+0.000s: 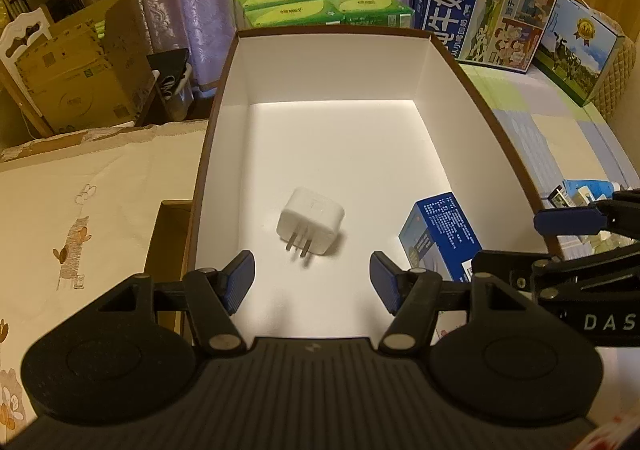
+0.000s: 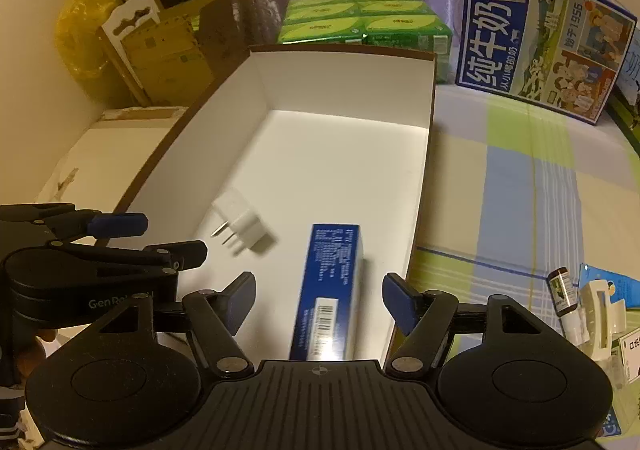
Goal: Organize rigid objects
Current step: 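Open both tools to drop the plug and blue box into the box, then withdraw both tools from the box back toward the remaining items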
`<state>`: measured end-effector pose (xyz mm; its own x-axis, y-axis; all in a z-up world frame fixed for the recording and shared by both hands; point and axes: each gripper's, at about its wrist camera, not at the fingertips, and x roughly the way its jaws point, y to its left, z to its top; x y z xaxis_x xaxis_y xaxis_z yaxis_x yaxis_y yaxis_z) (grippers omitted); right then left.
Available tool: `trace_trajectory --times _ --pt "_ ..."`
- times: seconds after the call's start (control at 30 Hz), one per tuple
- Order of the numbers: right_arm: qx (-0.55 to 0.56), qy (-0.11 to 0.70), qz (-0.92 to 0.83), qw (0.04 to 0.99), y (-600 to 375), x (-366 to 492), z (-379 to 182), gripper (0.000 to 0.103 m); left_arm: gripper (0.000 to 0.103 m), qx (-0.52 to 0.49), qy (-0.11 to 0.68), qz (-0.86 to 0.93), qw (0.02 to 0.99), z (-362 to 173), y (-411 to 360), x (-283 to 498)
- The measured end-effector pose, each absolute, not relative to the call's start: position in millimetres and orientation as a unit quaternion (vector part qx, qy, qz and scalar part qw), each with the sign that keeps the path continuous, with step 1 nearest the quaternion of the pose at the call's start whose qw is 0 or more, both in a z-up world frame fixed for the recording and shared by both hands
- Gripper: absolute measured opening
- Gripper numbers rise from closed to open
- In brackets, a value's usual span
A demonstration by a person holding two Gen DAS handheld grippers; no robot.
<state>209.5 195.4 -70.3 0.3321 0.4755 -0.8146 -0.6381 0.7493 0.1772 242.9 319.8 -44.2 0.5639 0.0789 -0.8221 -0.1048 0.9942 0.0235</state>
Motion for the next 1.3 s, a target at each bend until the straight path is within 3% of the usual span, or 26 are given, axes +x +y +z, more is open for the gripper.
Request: trace_trajectory --times 0.7,1.3 --pt "-0.044 0.437 0.398 0.805 121 193 -38 0.068 0.06 -0.024 0.425 0.081 0.901 2 264 193" --pt "-0.009 0.448 0.337 0.828 -37 195 -33 0.068 0.06 -0.03 0.428 -0.041 0.902 7 136 180"
